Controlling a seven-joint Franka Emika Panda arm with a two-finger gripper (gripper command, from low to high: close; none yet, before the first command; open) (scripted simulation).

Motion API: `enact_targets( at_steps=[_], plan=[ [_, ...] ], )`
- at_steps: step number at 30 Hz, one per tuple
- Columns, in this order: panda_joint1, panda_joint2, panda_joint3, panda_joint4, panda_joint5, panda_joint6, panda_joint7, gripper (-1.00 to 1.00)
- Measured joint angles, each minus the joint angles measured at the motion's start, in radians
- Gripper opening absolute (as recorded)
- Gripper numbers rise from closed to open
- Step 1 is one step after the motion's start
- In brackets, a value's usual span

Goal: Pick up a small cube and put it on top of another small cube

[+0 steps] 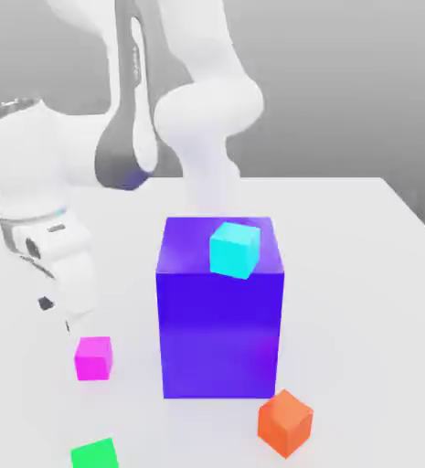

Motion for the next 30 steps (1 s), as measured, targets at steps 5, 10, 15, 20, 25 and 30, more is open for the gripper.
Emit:
enact_targets(
  at_steps=[5, 10, 15, 20, 25, 30],
  plan=[
    [0.077, -0.003, -0.100, -0.025, -0.143, 0.015, -0.172, 0.00],
    [0.134, -0.012, -0.171, -0.046, -0.293, 0.021, -0.338, 0.00],
    [0.290, -0.050, -0.314, -0.024, -0.404, 0.046, -0.324, 0.00],
    [0.450, -0.125, -0.504, 0.018, -0.572, 0.061, -0.200, 0.00],
    [0.589, -0.218, -0.682, 0.064, -0.777, 0.064, -0.049, 0.00],
    [0.606, -0.233, -0.705, 0.071, -0.808, 0.062, -0.027, -1.00]
  ],
)
